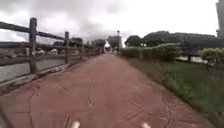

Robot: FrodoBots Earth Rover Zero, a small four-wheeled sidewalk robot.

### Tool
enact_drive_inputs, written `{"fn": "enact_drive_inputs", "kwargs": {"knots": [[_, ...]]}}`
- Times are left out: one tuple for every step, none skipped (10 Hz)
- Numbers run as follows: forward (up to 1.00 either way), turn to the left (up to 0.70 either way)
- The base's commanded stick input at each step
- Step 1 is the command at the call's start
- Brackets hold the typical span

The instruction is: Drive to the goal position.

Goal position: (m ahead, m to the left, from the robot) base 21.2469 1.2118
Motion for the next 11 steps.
{"fn": "enact_drive_inputs", "kwargs": {"knots": [[0.7, 0.27], [0.7, 0.25], [0.7, 0.08], [0.7, 0.0], [0.7, 0.0], [0.7, 0.0], [0.7, 0.0], [0.7, 0.0], [0.7, 0.0], [0.7, 0.0], [0.7, 0.0]]}}
